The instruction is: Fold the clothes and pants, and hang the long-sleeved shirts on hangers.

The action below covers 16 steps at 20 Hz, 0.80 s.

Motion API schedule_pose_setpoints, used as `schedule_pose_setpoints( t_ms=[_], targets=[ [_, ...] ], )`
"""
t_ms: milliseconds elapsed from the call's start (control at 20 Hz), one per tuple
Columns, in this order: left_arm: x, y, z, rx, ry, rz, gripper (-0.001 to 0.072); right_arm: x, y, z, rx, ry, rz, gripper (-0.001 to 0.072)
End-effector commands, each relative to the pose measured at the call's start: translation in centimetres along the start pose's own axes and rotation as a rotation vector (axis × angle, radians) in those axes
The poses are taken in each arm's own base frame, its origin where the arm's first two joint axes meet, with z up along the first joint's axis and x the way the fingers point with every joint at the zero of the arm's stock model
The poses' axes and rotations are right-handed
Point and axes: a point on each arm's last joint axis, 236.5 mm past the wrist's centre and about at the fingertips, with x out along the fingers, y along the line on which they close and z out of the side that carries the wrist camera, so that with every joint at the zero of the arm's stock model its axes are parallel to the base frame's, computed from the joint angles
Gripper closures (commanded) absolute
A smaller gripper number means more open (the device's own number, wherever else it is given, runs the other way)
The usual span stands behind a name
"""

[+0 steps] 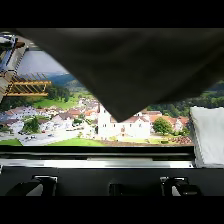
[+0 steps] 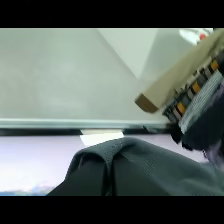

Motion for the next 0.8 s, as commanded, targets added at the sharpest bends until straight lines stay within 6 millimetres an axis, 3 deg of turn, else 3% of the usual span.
schedule_pose_setpoints(
  t_ms=[0,100,150,250,400,550,650,750],
  targets=[
    [-5.2,1.0,2.6,0.021,-0.105,0.131,0.0694,-3.5,-0.9,4.3,0.026,-0.139,-0.097,0.0675],
    [-4.1,1.6,0.8,0.007,-0.035,0.14,0.0694,-1.5,-3.5,2.7,0.074,-0.078,-0.171,0.0675],
    [-2.7,2.5,-1.2,-0.014,0.038,0.146,0.0694,0.5,-4.8,0.8,0.119,-0.01,-0.196,0.0674],
    [0.4,4.5,-6.8,-0.065,0.221,0.16,0.0694,5.5,-7.6,-4.8,0.21,0.18,-0.237,0.0674],
    [5.3,8.1,-17.6,-0.151,0.517,0.196,0.0693,13.0,-11.2,-16.7,0.339,0.537,-0.265,0.0673],
    [9.1,11.4,-30.1,-0.235,0.79,0.236,0.0693,19.5,-13.0,-30.2,0.503,0.851,-0.22,0.0674],
    [11.1,13.9,-37.5,-0.284,0.899,0.277,0.0693,23.4,-14.4,-38.2,0.569,0.955,-0.184,0.0674],
    [12.7,16.2,-42.7,-0.319,0.947,0.318,0.0693,26.8,-16.0,-45.0,0.665,0.973,-0.188,0.0674]
  ],
)
